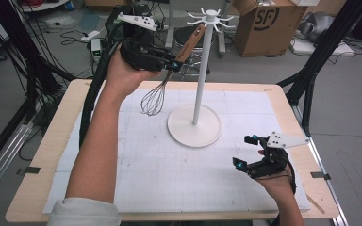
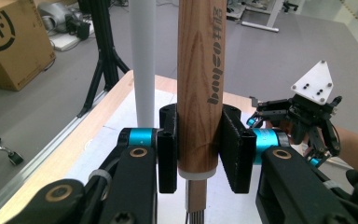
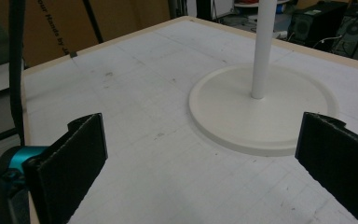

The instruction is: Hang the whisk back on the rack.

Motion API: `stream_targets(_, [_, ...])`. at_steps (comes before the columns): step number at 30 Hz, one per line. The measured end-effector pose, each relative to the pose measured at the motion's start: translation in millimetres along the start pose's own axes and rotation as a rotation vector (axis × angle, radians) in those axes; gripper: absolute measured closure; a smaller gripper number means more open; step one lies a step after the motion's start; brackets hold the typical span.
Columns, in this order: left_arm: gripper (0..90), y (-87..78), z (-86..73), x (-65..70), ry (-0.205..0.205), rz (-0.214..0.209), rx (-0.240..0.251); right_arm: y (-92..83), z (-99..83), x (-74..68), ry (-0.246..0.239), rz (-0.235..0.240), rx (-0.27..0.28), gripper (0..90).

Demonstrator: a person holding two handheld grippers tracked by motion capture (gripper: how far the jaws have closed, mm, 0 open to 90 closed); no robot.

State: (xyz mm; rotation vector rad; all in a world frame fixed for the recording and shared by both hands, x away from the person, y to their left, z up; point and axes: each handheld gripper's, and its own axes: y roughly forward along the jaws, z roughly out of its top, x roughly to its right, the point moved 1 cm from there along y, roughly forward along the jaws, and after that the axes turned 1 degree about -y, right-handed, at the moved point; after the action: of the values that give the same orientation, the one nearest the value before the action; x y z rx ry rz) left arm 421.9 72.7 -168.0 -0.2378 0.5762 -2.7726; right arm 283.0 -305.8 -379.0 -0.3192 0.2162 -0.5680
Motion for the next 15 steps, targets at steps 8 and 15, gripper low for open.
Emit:
stream_targets(8, [70.5,8.8,-3.4,-0.9,-0.012,0.017,-0.038,0.6,-0.2,0.1,-0.003,-0.003,-0.003,0.8])
stream_targets(15, [70.6,16.4,-3.3,-2.3,-0.021,0.016,-0.040,0.2,-0.2,-0.1,0.001,-0.001,-0.001,0.8])
